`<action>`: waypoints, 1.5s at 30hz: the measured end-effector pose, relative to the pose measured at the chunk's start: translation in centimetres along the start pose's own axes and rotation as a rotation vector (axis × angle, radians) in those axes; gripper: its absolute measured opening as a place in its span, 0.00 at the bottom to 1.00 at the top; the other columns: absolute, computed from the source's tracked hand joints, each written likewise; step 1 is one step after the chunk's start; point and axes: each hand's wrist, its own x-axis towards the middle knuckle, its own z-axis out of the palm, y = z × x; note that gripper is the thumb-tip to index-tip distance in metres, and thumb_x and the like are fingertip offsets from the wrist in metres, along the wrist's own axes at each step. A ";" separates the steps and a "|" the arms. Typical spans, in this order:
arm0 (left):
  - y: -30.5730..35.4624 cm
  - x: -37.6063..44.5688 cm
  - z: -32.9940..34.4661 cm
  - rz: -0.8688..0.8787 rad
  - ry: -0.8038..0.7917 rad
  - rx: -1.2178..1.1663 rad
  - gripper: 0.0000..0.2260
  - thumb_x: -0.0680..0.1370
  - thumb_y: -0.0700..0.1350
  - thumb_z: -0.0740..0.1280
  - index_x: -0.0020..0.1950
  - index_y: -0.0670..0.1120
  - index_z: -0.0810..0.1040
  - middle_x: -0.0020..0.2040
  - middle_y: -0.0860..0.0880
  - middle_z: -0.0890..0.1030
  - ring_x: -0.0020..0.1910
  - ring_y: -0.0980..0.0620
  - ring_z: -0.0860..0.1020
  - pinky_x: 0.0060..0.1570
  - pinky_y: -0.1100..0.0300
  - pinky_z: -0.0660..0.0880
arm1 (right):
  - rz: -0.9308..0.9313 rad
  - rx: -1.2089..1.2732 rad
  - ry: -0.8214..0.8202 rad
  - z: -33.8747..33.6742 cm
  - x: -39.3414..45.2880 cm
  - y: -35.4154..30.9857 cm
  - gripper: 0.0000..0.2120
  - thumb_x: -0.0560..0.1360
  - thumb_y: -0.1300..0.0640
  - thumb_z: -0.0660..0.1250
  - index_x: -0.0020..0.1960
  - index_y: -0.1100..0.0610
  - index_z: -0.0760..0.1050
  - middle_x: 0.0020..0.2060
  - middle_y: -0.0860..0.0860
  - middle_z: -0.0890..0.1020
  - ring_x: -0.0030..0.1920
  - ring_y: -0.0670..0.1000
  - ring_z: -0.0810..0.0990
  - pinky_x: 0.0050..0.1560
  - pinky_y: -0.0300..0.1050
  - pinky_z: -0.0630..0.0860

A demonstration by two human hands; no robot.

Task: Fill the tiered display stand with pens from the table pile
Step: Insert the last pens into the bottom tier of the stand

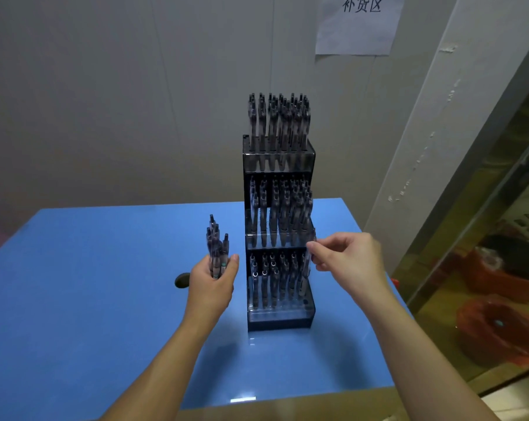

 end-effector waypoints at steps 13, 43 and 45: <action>-1.8 0.7 -0.2 -0.015 -0.024 0.054 0.14 0.82 0.46 0.68 0.39 0.45 0.68 0.32 0.45 0.66 0.32 0.46 0.63 0.32 0.51 0.65 | -0.113 -0.180 0.058 4.8 -0.9 2.6 0.05 0.75 0.56 0.76 0.41 0.57 0.85 0.31 0.43 0.82 0.36 0.36 0.80 0.38 0.22 0.70; 0.1 -0.8 0.8 0.033 -0.208 0.115 0.15 0.81 0.45 0.69 0.37 0.47 0.69 0.28 0.52 0.66 0.28 0.53 0.63 0.28 0.60 0.62 | -0.160 -0.027 -0.323 5.4 -2.1 -3.8 0.08 0.71 0.57 0.80 0.50 0.50 0.87 0.37 0.43 0.87 0.37 0.39 0.84 0.42 0.34 0.80; 0.1 -0.9 0.8 0.038 -0.230 0.106 0.14 0.81 0.44 0.70 0.37 0.47 0.71 0.28 0.52 0.66 0.27 0.54 0.64 0.27 0.60 0.63 | -0.171 0.002 -0.356 5.6 -1.9 -3.8 0.11 0.71 0.59 0.80 0.52 0.50 0.87 0.39 0.44 0.87 0.40 0.41 0.85 0.45 0.36 0.82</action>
